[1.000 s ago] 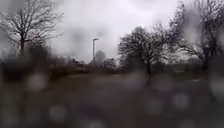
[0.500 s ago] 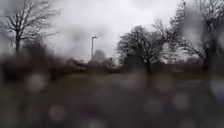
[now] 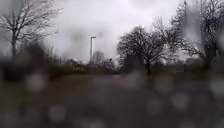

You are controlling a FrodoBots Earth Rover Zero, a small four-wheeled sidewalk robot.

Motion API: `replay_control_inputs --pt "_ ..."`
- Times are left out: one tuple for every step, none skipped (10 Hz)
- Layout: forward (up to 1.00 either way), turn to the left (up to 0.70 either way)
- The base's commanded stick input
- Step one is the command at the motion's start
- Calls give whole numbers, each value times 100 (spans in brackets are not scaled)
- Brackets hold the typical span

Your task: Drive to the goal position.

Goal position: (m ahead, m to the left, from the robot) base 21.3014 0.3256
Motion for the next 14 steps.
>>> replay_control_inputs --pt "70 0" --pt "70 0" --pt "70 0" --pt "70 0" --pt "70 0" --pt "70 0" --pt "70 0" --pt "70 0" --pt "70 0" --pt "70 0" --pt "70 0" --pt "70 0" --pt "70 0" --pt "70 0"
